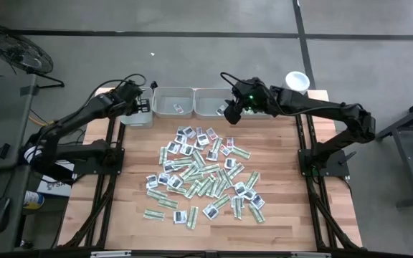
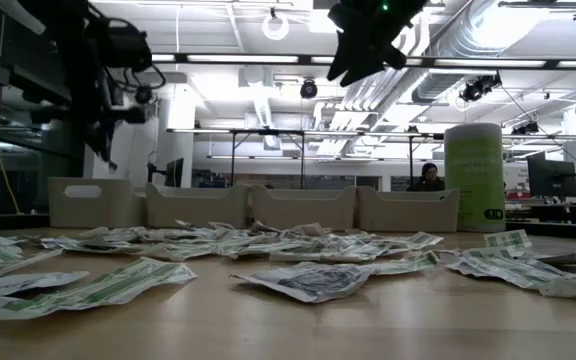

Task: Pick & Place First Aid Supplies
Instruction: Put the blue alcohol pad into the left gray bin

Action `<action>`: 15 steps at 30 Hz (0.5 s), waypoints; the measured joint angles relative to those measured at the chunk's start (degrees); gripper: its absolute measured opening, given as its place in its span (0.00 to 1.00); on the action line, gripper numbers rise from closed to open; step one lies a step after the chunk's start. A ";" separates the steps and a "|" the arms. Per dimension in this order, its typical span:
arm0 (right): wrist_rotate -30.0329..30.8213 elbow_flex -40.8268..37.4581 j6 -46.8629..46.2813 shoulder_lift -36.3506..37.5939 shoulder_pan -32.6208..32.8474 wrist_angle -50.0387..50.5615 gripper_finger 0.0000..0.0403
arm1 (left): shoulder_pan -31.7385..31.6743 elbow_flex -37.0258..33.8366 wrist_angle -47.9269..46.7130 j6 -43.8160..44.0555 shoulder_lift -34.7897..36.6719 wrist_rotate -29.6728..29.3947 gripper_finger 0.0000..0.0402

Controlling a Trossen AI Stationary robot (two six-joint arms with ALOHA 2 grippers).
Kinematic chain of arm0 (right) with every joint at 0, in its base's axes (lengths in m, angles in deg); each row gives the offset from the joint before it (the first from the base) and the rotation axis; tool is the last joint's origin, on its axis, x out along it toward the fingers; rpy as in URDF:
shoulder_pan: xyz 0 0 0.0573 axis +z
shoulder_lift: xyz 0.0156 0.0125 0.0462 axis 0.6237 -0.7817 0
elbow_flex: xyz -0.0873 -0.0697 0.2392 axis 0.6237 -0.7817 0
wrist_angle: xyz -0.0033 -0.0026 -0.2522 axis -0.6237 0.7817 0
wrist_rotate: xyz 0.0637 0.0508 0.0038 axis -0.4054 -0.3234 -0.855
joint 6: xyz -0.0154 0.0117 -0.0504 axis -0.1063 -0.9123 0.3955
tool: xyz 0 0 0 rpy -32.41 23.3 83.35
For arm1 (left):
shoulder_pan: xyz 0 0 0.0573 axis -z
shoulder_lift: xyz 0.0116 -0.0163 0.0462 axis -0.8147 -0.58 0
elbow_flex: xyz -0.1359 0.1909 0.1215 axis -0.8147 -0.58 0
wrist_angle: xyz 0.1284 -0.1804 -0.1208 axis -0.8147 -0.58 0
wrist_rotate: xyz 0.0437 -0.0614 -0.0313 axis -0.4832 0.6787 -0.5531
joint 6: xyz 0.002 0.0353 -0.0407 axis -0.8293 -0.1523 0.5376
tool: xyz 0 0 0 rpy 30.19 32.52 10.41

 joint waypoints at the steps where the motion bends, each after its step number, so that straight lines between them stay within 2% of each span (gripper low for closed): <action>1: 0.19 -0.54 0.04 0.00 0.02 -0.46 0.49 | -0.51 -0.60 1.46 -0.70 -0.69 0.12 0.00; 8: -0.01 -3.49 -2.93 -0.04 0.07 -1.47 0.49 | -4.01 -1.55 7.83 -6.44 -6.05 5.70 0.02; 15: 0.11 -3.74 -3.52 -0.04 0.17 -1.20 0.48 | -4.23 -1.55 7.19 -6.61 -7.59 5.33 0.16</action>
